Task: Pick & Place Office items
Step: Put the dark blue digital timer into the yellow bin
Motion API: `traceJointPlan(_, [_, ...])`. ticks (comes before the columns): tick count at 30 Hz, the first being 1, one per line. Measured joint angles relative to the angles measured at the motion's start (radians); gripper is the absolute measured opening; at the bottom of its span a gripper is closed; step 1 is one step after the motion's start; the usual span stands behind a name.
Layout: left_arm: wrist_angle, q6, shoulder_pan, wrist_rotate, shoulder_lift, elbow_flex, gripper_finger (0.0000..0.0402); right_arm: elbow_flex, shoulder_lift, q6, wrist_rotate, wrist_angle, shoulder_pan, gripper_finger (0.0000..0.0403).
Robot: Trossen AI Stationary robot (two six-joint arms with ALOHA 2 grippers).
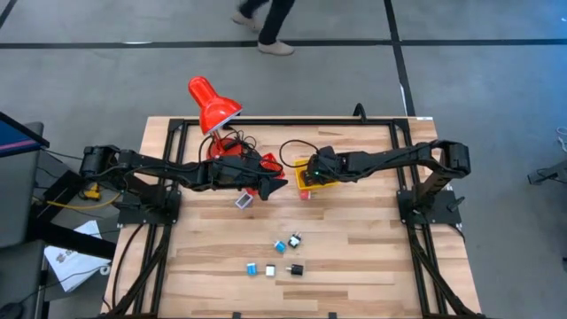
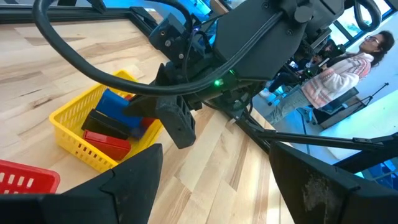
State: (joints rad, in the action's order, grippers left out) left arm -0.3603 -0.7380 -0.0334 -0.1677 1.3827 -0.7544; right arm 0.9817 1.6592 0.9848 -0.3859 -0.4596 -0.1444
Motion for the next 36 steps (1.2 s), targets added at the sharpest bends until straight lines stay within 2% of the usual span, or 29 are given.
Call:
traceJointPlan(13, [0.0,0.0,0.0,0.0,0.0,0.0,0.0291,0.001,-0.004,-0.043,-0.006,-0.015,-0.011,0.0049])
traceJointPlan(28, [0.0,0.0,0.0,0.0,0.0,0.0,0.0291,0.002,-0.002,-0.042,-0.034,-0.113,-0.015,0.0049])
traceJointPlan(36, [-0.001,0.0,0.0,0.0,0.0,0.0,0.0291,0.006,0.046,-0.034,-0.024,-0.098,-0.008,0.0049])
